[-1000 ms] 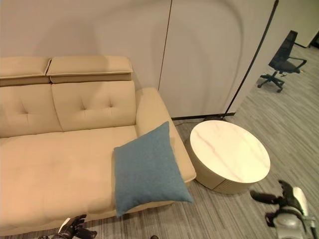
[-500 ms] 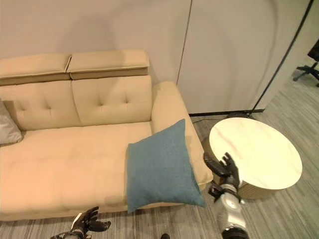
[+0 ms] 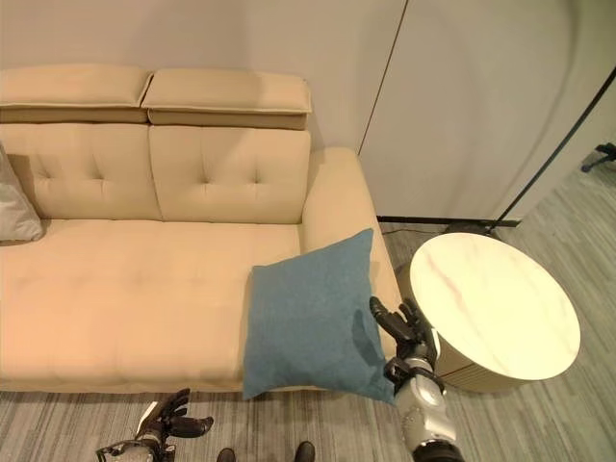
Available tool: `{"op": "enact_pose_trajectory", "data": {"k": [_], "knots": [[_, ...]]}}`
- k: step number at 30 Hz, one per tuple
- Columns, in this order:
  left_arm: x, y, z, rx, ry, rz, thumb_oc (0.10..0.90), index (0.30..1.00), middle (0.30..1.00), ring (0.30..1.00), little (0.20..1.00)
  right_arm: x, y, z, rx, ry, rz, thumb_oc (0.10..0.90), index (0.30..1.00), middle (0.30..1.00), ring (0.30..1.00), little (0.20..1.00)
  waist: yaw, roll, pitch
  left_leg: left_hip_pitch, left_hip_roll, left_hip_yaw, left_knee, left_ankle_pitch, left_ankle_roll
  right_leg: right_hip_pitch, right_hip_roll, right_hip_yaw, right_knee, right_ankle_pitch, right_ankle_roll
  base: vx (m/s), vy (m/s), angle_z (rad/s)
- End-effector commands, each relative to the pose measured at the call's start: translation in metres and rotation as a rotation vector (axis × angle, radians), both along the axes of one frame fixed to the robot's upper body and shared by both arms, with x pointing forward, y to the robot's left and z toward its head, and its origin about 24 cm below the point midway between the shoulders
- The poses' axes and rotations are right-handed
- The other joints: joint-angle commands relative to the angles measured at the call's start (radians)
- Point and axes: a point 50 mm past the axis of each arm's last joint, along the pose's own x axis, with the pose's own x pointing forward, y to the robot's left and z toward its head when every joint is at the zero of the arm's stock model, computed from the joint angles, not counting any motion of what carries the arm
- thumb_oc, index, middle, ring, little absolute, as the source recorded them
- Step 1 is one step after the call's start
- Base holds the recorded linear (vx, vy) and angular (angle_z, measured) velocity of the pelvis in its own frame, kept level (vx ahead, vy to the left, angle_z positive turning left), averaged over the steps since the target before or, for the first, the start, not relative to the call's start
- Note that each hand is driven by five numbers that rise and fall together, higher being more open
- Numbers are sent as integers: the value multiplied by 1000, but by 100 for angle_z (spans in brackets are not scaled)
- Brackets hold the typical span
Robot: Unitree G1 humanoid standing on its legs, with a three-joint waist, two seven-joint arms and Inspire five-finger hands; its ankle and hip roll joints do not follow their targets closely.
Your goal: Pick up all the scattered cushions and arrange them neatly on the sofa.
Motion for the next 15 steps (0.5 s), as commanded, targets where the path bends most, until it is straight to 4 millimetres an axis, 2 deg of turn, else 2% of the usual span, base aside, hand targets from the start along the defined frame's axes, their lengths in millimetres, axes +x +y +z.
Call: {"op": "enact_pose_trajectory", "data": {"k": [1, 9, 10, 13, 14, 15], "knots": [[45, 1, 24, 12, -173, -12, 800, 900, 900, 900, 900, 26, -5, 30, -89, -135, 48, 800, 900, 900, 900, 900, -9, -37, -10, -47, -31, -41, 1, -57, 3, 13, -8, 1, 17, -113, 49, -95, -18, 6], [80, -5, 48, 2, -309, -20, 800, 900, 900, 900, 900, 37, 15, 24, -73, -102, 115, 800, 900, 900, 900, 900, -11, -47, 20, -110, -26, -27, 2, -37, 3, -56, -3, 22, 13, -85, 53, -70, -4, -8], [89, -8, 56, -6, -348, -23, 800, 900, 900, 900, 900, 43, 21, 26, -76, -112, 138, 800, 900, 900, 900, 900, -14, -46, 29, -130, -27, -26, 3, -31, 3, -76, -4, 24, 13, -79, 53, -110, 13, -9], [97, -11, 61, -13, -377, -24, 800, 900, 900, 900, 900, 49, 30, 29, -73, -127, 168, 800, 900, 900, 900, 900, -17, -47, 41, -153, -26, -23, 7, -25, 3, -98, -5, 29, 13, -70, 53, -88, 13, -1], [106, -14, 68, -18, -412, -20, 800, 900, 900, 900, 900, 59, 44, 38, -68, -167, 214, 800, 900, 900, 900, 900, -22, -49, 57, -190, -28, -21, 13, -16, 3, -137, -5, 35, 15, -58, 53, -122, 18, -2], [106, -14, 68, -18, -412, -20, 800, 900, 900, 900, 900, 59, 44, 38, -68, -167, 214, 800, 900, 900, 900, 900, -23, -50, 56, -192, -28, -21, 13, -16, 3, -138, -6, 35, 15, -58, 53, -121, 16, -2]]}}
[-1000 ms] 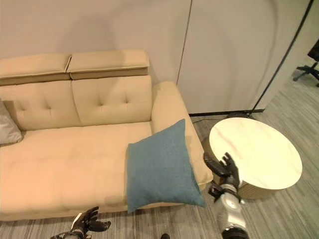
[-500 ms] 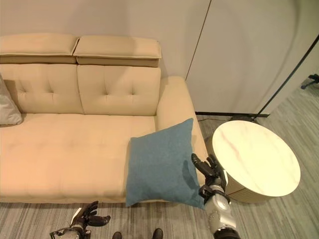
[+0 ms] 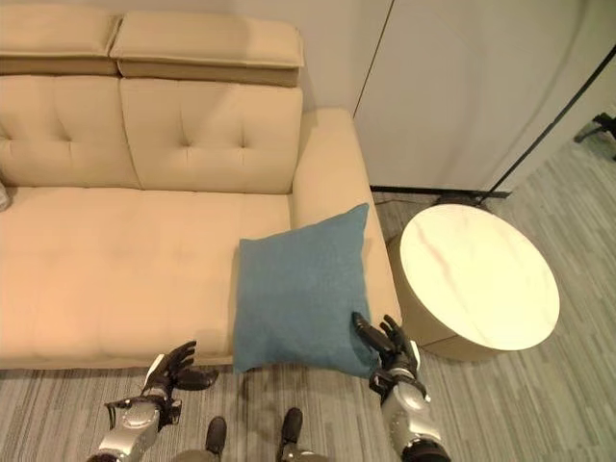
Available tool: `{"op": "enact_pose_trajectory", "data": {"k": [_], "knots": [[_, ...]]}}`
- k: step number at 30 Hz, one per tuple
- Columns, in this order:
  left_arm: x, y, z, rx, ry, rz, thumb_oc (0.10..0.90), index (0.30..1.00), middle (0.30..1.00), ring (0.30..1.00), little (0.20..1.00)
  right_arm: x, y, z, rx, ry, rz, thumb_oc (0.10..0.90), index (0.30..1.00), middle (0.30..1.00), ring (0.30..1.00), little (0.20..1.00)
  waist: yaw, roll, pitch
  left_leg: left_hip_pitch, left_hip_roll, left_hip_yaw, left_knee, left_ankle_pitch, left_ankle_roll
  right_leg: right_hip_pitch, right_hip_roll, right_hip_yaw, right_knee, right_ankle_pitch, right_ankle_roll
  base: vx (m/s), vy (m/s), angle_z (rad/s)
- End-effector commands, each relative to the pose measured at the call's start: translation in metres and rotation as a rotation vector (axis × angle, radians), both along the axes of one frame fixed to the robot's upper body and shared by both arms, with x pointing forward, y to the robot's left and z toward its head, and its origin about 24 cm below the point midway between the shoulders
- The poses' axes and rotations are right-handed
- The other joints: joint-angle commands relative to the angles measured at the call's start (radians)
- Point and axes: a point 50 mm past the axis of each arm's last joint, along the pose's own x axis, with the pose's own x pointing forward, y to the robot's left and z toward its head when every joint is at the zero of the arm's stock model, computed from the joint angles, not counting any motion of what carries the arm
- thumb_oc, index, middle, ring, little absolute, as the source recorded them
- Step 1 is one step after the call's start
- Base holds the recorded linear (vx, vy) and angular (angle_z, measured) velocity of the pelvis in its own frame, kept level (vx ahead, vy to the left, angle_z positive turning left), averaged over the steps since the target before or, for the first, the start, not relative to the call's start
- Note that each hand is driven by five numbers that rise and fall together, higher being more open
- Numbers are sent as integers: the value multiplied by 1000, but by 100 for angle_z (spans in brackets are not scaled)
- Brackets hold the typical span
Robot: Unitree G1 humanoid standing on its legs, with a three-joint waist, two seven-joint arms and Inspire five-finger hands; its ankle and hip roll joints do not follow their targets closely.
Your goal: Pick up all the scattered cushions and arrange them neatly on the sofa.
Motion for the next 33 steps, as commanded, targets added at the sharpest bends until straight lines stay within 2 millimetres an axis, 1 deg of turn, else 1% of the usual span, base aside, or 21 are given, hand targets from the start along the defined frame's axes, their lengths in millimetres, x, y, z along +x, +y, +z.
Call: {"op": "enact_pose_trajectory", "data": {"k": [1, 2, 3, 4, 5, 6, 7, 8, 9, 10, 14, 16, 19, 20, 22, 26, 27, 28, 29, 33], "knots": [[35, -9, 28, -25, -178, 8, 800, 900, 900, 900, 900, 42, 20, 46, -46, -223, 114, 800, 900, 900, 900, 900, -2, -16, -13, -70, -31, -43, 12, -48, 10, -6, -13, 15, 15, -92, 72, -30, 2, -4], [35, -9, 28, -25, -178, 9, 800, 900, 900, 900, 900, 42, 20, 46, -46, -224, 114, 800, 900, 900, 900, 900, -3, -16, -13, -71, -31, -43, 12, -48, 10, -8, -13, 15, 15, -92, 72, -72, 1, -3], [42, -9, 34, -29, -200, 22, 800, 900, 900, 900, 900, 49, 29, 53, -44, -253, 146, 800, 900, 900, 900, 900, -6, -22, -7, -94, -32, -40, 15, -42, 9, -31, -12, 18, 16, -82, 72, -62, -7, -3], [47, -9, 37, -32, -215, 29, 800, 900, 900, 900, 900, 53, 34, 56, -42, -269, 163, 800, 900, 900, 900, 900, -9, -28, -5, -109, -33, -37, 19, -40, 8, -43, -12, 20, 17, -77, 72, -62, -7, -4], [47, -9, 37, -32, -216, 29, 800, 900, 900, 900, 900, 53, 34, 57, -42, -269, 163, 800, 900, 900, 900, 900, -9, -28, -6, -111, -33, -37, 20, -40, 9, -45, -13, 20, 17, -77, 72, -53, -9, -9], [55, -9, 44, -48, -248, 55, 800, 900, 900, 900, 900, 60, 44, 66, -38, -307, 194, 800, 900, 900, 900, 900, -11, -37, 3, -137, -33, -31, 29, -36, 7, -68, -12, 24, 19, -69, 72, -41, -1, -11], [60, -8, 49, -55, -268, 67, 800, 900, 900, 900, 900, 63, 49, 70, -34, -327, 209, 800, 900, 900, 900, 900, -12, -41, 6, -147, -33, -30, 32, -35, 7, -78, -12, 26, 19, -65, 73, -36, -3, -10], [60, -8, 49, -55, -267, 68, 800, 900, 900, 900, 900, 62, 49, 70, -35, -326, 209, 800, 900, 900, 900, 900, -11, -40, 7, -145, -31, -29, 33, -37, 7, -77, -10, 27, 20, -66, 72, -26, -1, -9], [63, -9, 52, -70, -282, 83, 800, 900, 900, 900, 900, 66, 54, 75, -34, -350, 229, 800, 900, 900, 900, 900, -14, -48, 9, -160, -32, -28, 36, -32, 7, -89, -11, 28, 19, -61, 72, -32, -8, -15], [71, -8, 60, -96, -317, 112, 800, 900, 900, 900, 900, 72, 63, 86, -46, -391, 268, 800, 900, 900, 900, 900, -16, -59, 16, -175, -27, -24, 34, -27, 4, -107, -9, 31, 17, -53, 73, -45, -10, -17], [84, -11, 72, -142, -365, 142, 800, 900, 900, 900, 900, 77, 75, 97, -44, -437, 311, 800, 900, 900, 900, 900, -24, -74, 17, -189, -27, -21, 19, -15, -1, -129, -8, 33, 12, -47, 77, -4, -8, -9], [91, -19, 79, -169, -389, 126, 800, 900, 900, 900, 900, 80, 80, 102, -45, -458, 326, 800, 900, 900, 900, 900, -29, -78, 19, -196, -26, -21, 13, -10, -4, -140, -10, 30, 12, -46, 78, -4, -8, -8], [98, -31, 87, -201, -416, 99, 800, 900, 900, 900, 900, 82, 87, 104, -49, -461, 341, 800, 900, 900, 900, 900, -32, -76, 24, -202, -27, -24, 6, -4, -10, -146, -12, 25, 12, -47, 78, 0, 0, 0], [98, -31, 87, -201, -416, 98, 800, 900, 900, 900, 900, 82, 87, 104, -49, -461, 341, 800, 900, 900, 900, 900, -32, -76, 24, -202, -27, -24, 6, -4, -10, -146, -12, 25, 12, -47, 78, 0, 0, 0], [101, -42, 91, -236, -427, 88, 800, 900, 900, 900, 900, 83, 93, 104, -45, -460, 352, 800, 900, 900, 900, 900, -34, -75, 26, -201, -28, -25, 2, -4, -11, -146, -13, 25, 12, -48, 78, 0, 0, 0], [110, -63, 106, -301, -467, 46, 800, 900, 900, 900, 900, 86, 110, 104, -26, -459, 383, 800, 900, 900, 900, 900, -34, -69, 32, -197, -30, -24, 1, -5, -11, -143, -14, 25, 12, -48, 78, 0, 0, 0], [115, -70, 115, -310, -497, 18, 671, 707, 707, 707, 707, 86, 117, 102, -11, -452, 394, 734, 801, 801, 801, 801, -33, -65, 34, -195, -31, -24, 2, -7, -10, -141, -13, 28, 12, -48, 79, 0, 0, 0], [117, -73, 120, -315, -514, 4, 518, 476, 476, 476, 476, 86, 120, 101, -11, -447, 404, 536, 505, 505, 505, 505, -32, -63, 35, -193, -31, -23, 2, -8, -9, -139, -14, 29, 12, -47, 79, 0, 0, 0], [119, -75, 126, -325, -536, -7, 400, 300, 300, 300, 300, 85, 123, 100, -10, -444, 414, 400, 300, 300, 300, 300, -31, -60, 37, -191, -31, -23, 2, -8, -9, -137, -14, 29, 12, -47, 79, 0, 0, 0], [119, -74, 135, -365, -584, -14, 400, 300, 300, 300, 300, 77, 119, 90, -18, -417, 427, 400, 300, 300, 300, 300, -29, -49, 30, -178, -33, -21, 1, -13, -7, -124, -15, 26, 12, -52, 80, 2, -3, 1]]}}
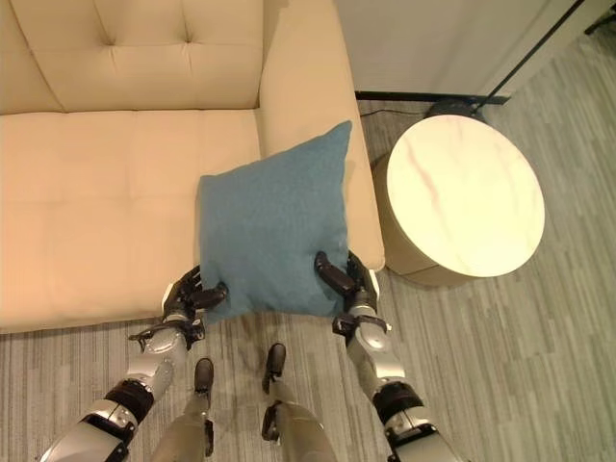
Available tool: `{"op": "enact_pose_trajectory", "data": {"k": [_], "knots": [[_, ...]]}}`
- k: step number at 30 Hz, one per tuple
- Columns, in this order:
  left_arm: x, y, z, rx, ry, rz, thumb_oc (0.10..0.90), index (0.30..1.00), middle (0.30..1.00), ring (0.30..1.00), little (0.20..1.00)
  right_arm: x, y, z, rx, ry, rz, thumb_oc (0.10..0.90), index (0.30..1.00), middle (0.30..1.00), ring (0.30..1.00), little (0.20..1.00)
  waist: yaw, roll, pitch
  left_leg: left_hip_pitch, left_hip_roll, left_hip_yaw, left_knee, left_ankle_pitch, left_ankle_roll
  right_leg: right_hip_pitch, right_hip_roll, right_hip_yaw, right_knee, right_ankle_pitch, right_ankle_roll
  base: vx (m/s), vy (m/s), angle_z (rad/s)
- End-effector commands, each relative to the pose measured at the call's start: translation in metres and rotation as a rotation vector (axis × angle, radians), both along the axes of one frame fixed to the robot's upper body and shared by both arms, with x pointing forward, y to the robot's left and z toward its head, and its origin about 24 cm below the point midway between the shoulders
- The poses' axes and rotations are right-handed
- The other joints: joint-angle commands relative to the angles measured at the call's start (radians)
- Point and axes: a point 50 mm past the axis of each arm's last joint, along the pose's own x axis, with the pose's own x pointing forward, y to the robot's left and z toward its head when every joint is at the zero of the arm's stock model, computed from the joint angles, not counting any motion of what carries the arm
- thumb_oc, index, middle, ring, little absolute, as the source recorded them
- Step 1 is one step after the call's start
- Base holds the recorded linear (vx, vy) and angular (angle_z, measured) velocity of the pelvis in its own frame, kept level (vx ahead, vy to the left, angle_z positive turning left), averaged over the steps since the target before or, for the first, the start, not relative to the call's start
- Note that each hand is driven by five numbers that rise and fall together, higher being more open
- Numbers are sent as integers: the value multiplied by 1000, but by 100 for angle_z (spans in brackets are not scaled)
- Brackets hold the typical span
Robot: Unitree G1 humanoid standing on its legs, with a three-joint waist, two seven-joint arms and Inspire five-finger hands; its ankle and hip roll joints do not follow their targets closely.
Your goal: Pick up all the scattered cushions and arrange them neatly on the sofa.
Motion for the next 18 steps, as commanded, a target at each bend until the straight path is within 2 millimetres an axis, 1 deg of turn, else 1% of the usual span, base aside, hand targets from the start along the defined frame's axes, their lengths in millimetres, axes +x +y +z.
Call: {"op": "enact_pose_trajectory", "data": {"k": [1, 6, 7, 8, 10, 14, 17, 18], "knots": [[30, -38, 65, -106, -328, -141, 400, 300, 300, 300, 300, 9, 57, 22, 22, -130, 224, 400, 300, 300, 300, 300, 21, -22, -60, -18, -59, -54, -7, -51, 31, 51, -42, -1, 5, -99, 115, 11, -16, 5], [18, -34, 64, -250, -353, -102, 400, 300, 300, 300, 300, -11, 37, -3, -7, -50, 184, 400, 300, 300, 300, 300, 24, -6, -80, 16, -63, -55, -10, -62, 37, 90, -44, -4, 5, -115, 113, 23, -13, 3], [15, -33, 64, -268, -363, -102, 400, 300, 300, 300, 300, -16, 33, -8, -16, -33, 181, 400, 300, 300, 300, 300, 24, -2, -85, 26, -64, -57, -10, -65, 38, 98, -45, -4, 5, -118, 112, 0, 0, 0], [15, -33, 64, -268, -364, -102, 400, 300, 300, 300, 300, -16, 33, -8, -16, -33, 181, 400, 300, 300, 300, 300, 23, -3, -87, 23, -65, -58, -10, -62, 39, 95, -46, -5, 5, -117, 113, 18, -11, 12], [6, -31, 64, -294, -380, -117, 400, 300, 300, 300, 300, -29, 22, -17, -29, -4, 168, 400, 300, 300, 300, 300, 23, 10, -105, 51, -67, -62, -10, -71, 39, 127, -49, -10, 5, -130, 112, 45, -26, 22], [-11, -26, 61, -298, -390, -135, 400, 300, 300, 300, 300, -43, 11, -16, -60, -27, 149, 400, 300, 300, 300, 300, 22, 32, -135, 104, -66, -69, -10, -88, 39, 190, -51, -22, 5, -154, 111, 65, -21, 14], [-25, -21, 52, -317, -370, -134, 400, 300, 300, 300, 300, -52, 5, -12, -72, -57, 134, 400, 300, 300, 300, 300, 22, 49, -165, 145, -63, -77, -10, -100, 38, 238, -50, -32, 5, -173, 107, 66, -21, 12], [-25, -21, 52, -317, -370, -134, 400, 300, 300, 300, 300, -52, 5, -12, -72, -57, 134, 400, 300, 300, 300, 300, 22, 49, -165, 145, -63, -77, -10, -100, 38, 238, -50, -32, 5, -173, 107, 58, -23, 19]]}}
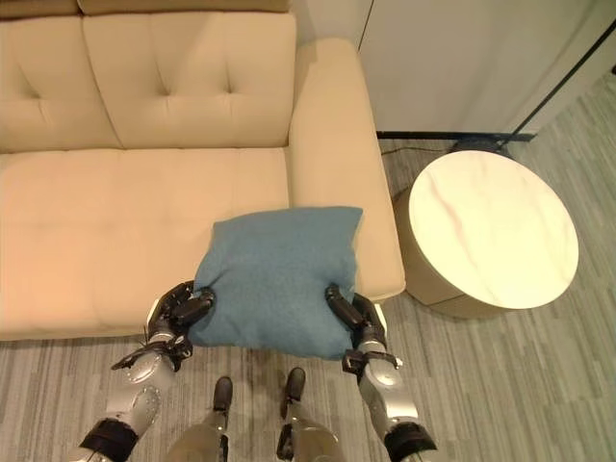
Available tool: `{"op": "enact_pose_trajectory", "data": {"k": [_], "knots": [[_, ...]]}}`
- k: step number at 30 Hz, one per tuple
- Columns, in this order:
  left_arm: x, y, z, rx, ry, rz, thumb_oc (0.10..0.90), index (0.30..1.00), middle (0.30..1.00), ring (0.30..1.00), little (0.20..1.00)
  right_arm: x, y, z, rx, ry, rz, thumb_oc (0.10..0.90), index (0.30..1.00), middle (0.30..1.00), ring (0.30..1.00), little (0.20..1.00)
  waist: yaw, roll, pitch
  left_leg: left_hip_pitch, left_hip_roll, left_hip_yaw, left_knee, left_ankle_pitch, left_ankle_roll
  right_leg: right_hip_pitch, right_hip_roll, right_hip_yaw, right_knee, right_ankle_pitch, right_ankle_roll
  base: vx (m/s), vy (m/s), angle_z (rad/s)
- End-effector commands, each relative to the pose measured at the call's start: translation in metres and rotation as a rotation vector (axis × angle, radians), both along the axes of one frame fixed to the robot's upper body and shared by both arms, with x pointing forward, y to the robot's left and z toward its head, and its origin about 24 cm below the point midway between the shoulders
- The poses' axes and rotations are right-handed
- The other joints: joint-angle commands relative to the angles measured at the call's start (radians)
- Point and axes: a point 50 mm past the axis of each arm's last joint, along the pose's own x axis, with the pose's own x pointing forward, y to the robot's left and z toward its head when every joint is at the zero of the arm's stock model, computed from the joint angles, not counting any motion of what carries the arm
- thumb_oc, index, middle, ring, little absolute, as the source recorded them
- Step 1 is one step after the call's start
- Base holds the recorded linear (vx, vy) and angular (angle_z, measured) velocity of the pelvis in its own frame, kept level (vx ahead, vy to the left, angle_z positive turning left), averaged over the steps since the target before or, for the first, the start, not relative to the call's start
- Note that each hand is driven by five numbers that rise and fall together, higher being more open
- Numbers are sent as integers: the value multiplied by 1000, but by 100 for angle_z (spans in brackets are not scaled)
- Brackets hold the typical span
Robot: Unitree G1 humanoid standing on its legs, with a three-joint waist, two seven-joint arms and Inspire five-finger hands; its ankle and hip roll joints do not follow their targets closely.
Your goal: Pick up all the scattered cushions and arrange them neatly on the sofa.
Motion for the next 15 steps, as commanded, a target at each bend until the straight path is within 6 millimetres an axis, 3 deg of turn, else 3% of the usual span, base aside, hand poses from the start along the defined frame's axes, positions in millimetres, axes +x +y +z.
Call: {"op": "enact_pose_trajectory", "data": {"k": [1, 6, 10, 14, 15], "knots": [[24, -26, 57, -108, -340, -139, 400, 300, 300, 300, 300, 10, 25, 37, 30, -244, 134, 400, 300, 300, 300, 300, 0, -33, -162, 18, -57, -22, 1, -99, 27, 90, -33, 7, 8, -149, 75, 42, -18, 12], [8, -20, 55, -97, -345, -172, 400, 300, 300, 300, 300, 2, 22, 56, 35, -341, 141, 400, 300, 300, 300, 300, 8, -9, -176, 54, -56, -61, 13, -100, 15, 146, -27, -16, 22, -182, 58, 17, -35, 15], [1, -23, 51, -199, -328, -150, 400, 300, 300, 300, 300, -1, 21, 66, 41, -391, 131, 400, 300, 300, 300, 300, 15, -5, -179, 40, -57, -92, 47, -100, 10, 170, -25, -40, 14, -191, 48, -33, -57, 50], [-6, -25, 48, -270, -313, -137, 400, 300, 300, 300, 300, -1, 22, 77, 12, -444, 139, 400, 300, 300, 300, 300, 27, -8, -167, -3, -72, -122, 97, -95, 2, 177, -26, -59, 6, -193, 40, -110, -34, 38], [-5, -27, 51, -268, -327, -153, 400, 300, 300, 300, 300, 0, 18, 83, -17, -465, 127, 400, 300, 300, 300, 300, 27, -12, -151, -55, -84, -113, 143, -88, -8, 168, -39, -82, 6, -189, 41, -187, 5, 60]]}}
